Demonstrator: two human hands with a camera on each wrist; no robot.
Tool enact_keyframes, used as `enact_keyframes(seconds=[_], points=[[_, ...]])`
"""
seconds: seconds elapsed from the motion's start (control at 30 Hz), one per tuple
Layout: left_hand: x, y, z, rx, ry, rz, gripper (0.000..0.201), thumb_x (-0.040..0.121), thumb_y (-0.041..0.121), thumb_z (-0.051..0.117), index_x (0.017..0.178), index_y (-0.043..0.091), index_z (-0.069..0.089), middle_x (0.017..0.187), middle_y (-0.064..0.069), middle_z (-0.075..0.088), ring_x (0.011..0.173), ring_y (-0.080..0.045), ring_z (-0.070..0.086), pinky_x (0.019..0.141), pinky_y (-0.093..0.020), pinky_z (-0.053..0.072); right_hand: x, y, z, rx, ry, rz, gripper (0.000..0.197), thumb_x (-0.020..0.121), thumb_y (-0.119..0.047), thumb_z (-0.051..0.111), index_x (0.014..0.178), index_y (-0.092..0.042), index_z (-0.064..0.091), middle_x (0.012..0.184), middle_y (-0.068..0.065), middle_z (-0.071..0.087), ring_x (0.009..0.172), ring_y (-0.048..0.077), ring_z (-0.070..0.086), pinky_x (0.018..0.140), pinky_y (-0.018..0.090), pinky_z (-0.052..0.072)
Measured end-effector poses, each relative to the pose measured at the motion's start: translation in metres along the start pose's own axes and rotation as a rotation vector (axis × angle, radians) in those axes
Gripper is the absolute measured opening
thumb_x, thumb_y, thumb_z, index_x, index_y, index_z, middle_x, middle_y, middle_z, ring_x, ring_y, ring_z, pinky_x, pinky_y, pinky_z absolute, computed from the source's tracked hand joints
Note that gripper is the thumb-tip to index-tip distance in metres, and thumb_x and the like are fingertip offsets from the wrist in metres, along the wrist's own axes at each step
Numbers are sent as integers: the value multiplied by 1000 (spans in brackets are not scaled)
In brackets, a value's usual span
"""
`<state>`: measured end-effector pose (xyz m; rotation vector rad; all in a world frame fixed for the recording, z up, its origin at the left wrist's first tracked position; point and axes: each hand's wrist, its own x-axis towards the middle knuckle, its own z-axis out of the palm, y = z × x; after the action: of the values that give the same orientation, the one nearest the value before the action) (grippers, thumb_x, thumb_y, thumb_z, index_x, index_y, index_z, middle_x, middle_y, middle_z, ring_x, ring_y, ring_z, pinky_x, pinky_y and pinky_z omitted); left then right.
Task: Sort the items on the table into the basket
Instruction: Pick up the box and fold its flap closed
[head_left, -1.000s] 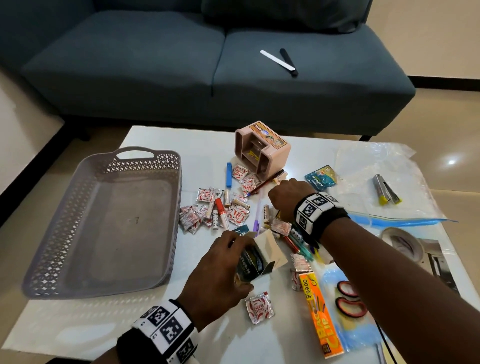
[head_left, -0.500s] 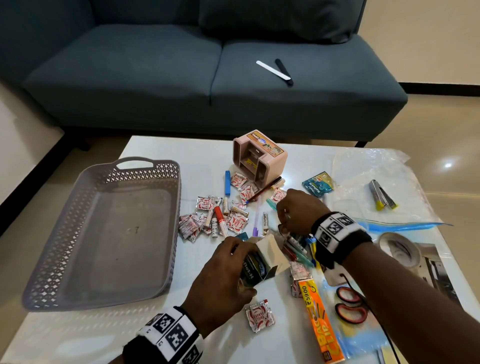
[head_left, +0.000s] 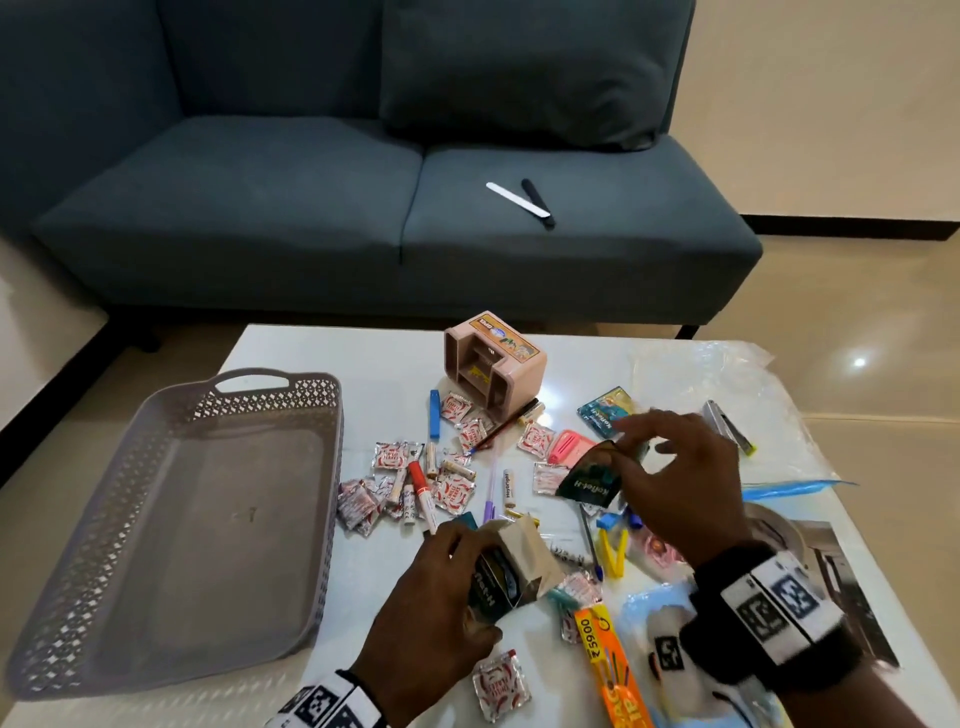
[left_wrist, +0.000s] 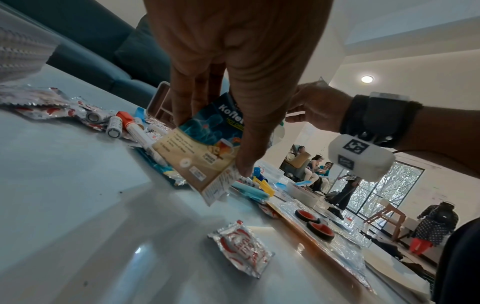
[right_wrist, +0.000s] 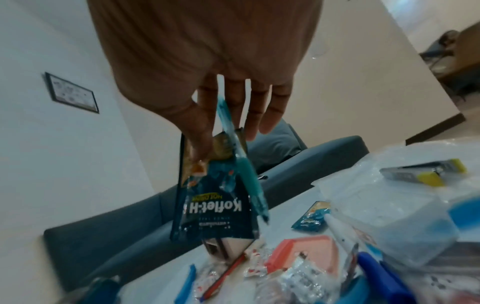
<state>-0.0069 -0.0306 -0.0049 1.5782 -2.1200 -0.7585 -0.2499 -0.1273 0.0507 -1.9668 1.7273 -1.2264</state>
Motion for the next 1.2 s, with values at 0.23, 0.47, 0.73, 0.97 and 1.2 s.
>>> enact_keyframes(seconds=[0.23, 0.47, 0.73, 0.97, 1.2], points=[[1, 2, 0, 17, -26, -11, 80, 71, 43, 78, 134, 48, 29, 131, 28, 30, 118, 5, 38, 83, 10, 26, -25, -7, 5, 75, 33, 128, 28, 63, -11, 87, 66, -24, 63, 82, -9, 65, 80, 12, 63, 65, 28, 50], [-1, 0, -1, 8, -29, -6, 75, 67, 45, 76, 128, 48, 33, 126, 27, 33, 114, 4, 43, 88, 5, 31, -24, 31, 16, -122, -196, 384, 14, 67, -9, 79, 58, -13, 68, 88, 3, 69, 84, 22, 62, 69, 28, 43], [0, 1, -4, -5, -48, -21, 74, 68, 46, 74, 130, 46, 33, 126, 27, 32, 116, 4, 43, 89, 3, 32, -8, 43, -1, 152, -97, 644, 16, 69, -5, 74, 55, -6, 66, 56, 7, 63, 65, 27, 56, 60, 33, 40], [-2, -1, -4, -6, -45, -23, 74, 69, 43, 77, 131, 44, 36, 126, 26, 33, 115, 3, 43, 87, 6, 31, -12, 47, 9, 366, -96, 787, 21, 75, -9, 82, 75, -2, 62, 51, 11, 64, 43, 24, 61, 46, 26, 43], [-3, 1, -1, -23, -30, -21, 75, 68, 40, 79, 130, 44, 37, 127, 25, 35, 117, 3, 43, 89, 4, 33, -20, 56, 20, 12, -125, 684, 32, 67, -18, 87, 74, -17, 55, 63, 5, 66, 62, 24, 67, 59, 35, 55]])
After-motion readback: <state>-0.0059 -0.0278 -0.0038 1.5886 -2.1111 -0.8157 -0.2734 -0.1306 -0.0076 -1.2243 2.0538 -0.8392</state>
